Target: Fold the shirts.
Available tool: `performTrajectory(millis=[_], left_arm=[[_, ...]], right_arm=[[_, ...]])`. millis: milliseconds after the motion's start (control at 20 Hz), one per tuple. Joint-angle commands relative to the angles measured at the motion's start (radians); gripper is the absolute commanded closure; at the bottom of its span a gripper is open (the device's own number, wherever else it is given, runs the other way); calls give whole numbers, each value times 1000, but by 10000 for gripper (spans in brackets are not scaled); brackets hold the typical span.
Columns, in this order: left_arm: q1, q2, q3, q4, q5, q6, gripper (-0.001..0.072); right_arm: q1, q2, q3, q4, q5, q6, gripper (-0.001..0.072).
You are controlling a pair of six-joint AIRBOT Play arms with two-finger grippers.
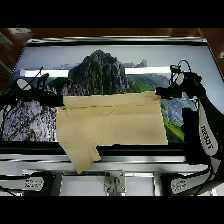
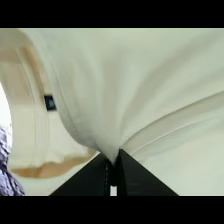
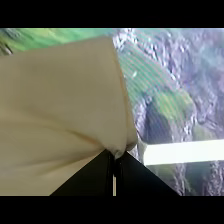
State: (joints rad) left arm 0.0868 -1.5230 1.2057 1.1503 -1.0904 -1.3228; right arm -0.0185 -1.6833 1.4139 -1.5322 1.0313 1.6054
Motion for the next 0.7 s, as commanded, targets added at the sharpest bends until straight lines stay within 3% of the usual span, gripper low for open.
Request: performTrajectory(millis=[0,200,250,300,350,400,550,650], left_arm=[[0,-35,-21,70,-158,-78,671],[2,-45,-18,70,-136,-78,657],[3,-44,-15,70,-141,-77,549],[7,-43,-8,71,-156,-78,307],[18,-40,8,74,-189,-78,130],[37,-33,29,84,-230,-78,104],[122,24,55,89,-401,-77,103],[182,121,-48,88,-444,-77,103]], right_arm=[[-1,-48,0,17,129,-16,655],[-1,-71,0,5,106,-2,654],[-2,-70,0,9,102,-2,618],[-1,-64,2,9,101,-5,403],[-2,-53,11,7,141,-38,163],[-5,-36,21,-4,188,-90,121],[-51,50,36,-106,391,-172,122],[-143,115,-26,-35,464,-176,126]])
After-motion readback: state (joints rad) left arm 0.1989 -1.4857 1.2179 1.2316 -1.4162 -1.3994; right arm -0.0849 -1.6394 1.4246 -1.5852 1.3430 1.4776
